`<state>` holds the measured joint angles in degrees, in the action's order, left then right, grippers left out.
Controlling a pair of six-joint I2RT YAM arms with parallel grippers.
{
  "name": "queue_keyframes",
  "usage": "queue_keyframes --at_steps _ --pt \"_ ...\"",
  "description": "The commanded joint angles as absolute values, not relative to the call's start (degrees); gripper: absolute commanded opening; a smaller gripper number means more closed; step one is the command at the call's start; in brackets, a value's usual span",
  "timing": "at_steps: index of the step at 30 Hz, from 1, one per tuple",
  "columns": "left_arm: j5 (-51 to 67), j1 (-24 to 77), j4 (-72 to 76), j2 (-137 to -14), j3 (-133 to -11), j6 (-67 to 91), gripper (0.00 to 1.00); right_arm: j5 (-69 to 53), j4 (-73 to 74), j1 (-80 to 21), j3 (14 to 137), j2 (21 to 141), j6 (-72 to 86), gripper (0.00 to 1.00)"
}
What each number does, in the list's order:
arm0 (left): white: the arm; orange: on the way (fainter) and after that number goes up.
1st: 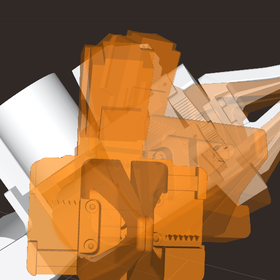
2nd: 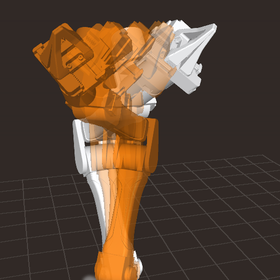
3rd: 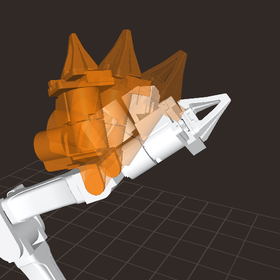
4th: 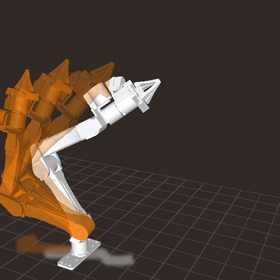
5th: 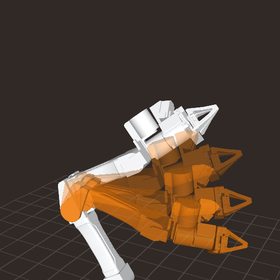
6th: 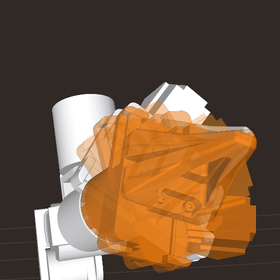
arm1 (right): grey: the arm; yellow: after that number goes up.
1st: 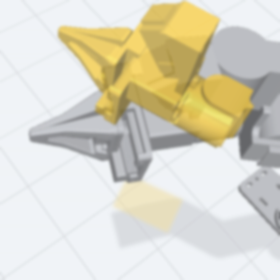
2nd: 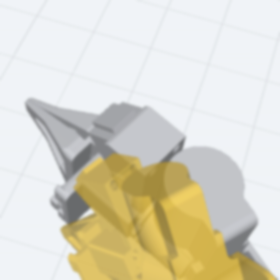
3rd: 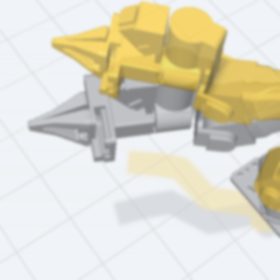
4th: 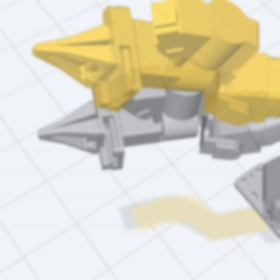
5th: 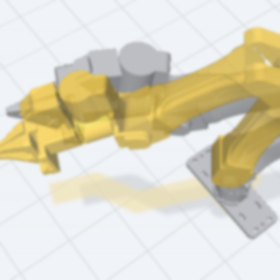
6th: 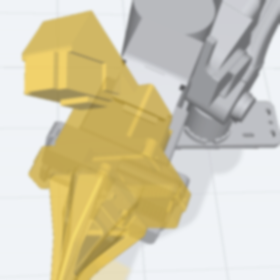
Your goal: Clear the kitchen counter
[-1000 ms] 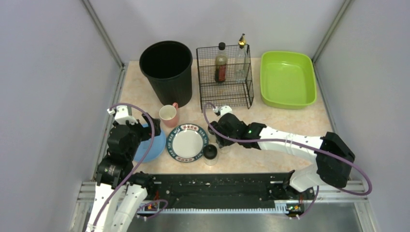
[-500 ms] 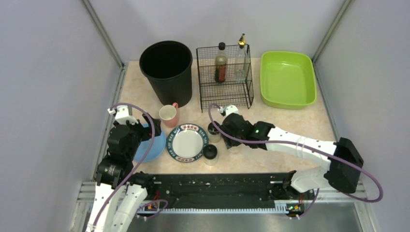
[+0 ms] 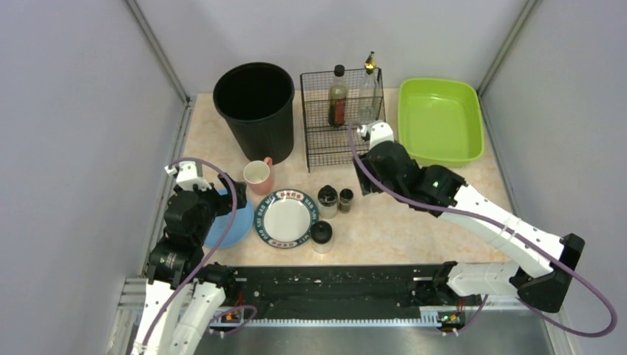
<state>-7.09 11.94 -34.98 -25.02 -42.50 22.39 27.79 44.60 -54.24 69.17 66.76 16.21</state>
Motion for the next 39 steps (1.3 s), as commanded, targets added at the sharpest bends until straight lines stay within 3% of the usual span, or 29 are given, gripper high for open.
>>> queue_keyframes --at_steps 1,25,39 --pt "-6.9 12.1 -34.0 -24.6 -42.0 21.7 0.99 28.2 39.6 -49.5 77.9 69.4 10.1 0.00" --pt "-6.1 12.1 -34.0 -25.1 -41.8 21.5 0.99 21.0 24.1 -42.3 123.8 114.0 6.1 0.00" --pt "-6.3 12.1 -34.0 -25.5 -41.8 21.4 0.98 19.1 22.0 -38.7 126.9 123.4 9.9 0.00"
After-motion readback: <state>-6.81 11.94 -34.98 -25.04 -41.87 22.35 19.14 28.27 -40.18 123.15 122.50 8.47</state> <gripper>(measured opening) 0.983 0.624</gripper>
